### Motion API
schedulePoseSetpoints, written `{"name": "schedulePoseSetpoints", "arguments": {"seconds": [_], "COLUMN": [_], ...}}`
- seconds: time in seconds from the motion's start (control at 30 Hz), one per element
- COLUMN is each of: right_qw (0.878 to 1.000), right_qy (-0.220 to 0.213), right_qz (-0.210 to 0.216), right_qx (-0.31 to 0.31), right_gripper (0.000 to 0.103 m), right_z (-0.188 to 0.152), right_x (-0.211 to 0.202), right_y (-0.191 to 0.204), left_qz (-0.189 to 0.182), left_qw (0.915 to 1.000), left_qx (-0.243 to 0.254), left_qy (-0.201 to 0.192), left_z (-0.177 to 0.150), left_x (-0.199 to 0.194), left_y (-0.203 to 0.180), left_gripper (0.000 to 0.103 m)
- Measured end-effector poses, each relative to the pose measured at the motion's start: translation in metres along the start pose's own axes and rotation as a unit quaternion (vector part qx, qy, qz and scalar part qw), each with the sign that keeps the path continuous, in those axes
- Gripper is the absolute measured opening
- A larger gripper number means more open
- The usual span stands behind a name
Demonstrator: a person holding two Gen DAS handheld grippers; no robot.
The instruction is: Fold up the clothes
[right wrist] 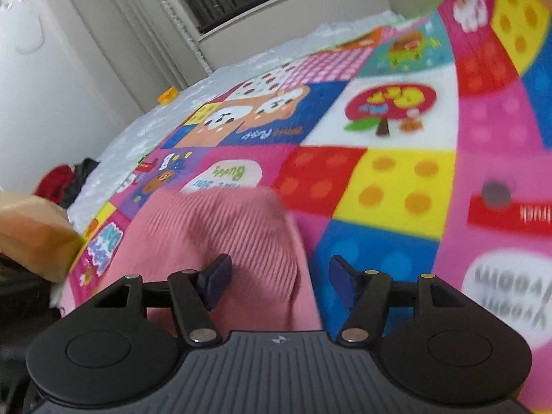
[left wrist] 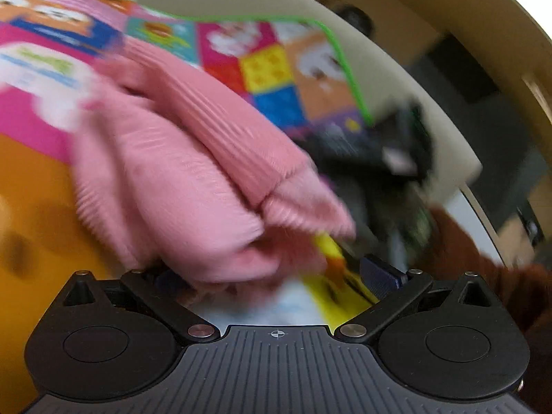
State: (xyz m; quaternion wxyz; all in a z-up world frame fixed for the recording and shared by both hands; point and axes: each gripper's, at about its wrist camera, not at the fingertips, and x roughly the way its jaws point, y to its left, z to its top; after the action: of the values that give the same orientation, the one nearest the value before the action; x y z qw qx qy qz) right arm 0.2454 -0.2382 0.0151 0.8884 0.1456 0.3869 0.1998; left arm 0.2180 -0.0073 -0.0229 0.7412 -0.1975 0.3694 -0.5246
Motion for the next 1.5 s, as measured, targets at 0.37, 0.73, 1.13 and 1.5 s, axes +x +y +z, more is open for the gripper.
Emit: {"name": "schedulePoseSetpoints", "arguments": {"seconds": [0.37,0.73,1.13,1.5], "right_qw": [0.982,0.941,0.919,0.926], "right_qy": [-0.106,-0.104,-0.138,-0.168], "right_qz": [-0.033,-0.120,-0.159,-0.090], "right_qx": [-0.152,-0.299,-0.332,-0.326], "right_gripper": [0.082,0.087,0.087,0.010], "right_z": [-0.015,-0.101,-0.093,-0.069], "right_x": [-0.058,-0.031,-0.053,-0.061], "right_y": [0.058,0.112,0.101,0.150], "left_qz": [0.045,0.238,0.193,0.312], "left_qw": [0.9974,0.9547,0.9655,0.9391], "left_qx": [0.022,-0.113,-0.092,-0.035], "left_qy": [-0.052,-0.138,-0.149,-0.139], "left_z": [-0.024,-0.007,-0.026,-0.020], "left_x": [-0.036,-0.062,-0.038,-0.047], "left_y": [-0.035,0.019,-0.005,0.014], "left_gripper": [0.103,0.103,0.103,0.103]}}
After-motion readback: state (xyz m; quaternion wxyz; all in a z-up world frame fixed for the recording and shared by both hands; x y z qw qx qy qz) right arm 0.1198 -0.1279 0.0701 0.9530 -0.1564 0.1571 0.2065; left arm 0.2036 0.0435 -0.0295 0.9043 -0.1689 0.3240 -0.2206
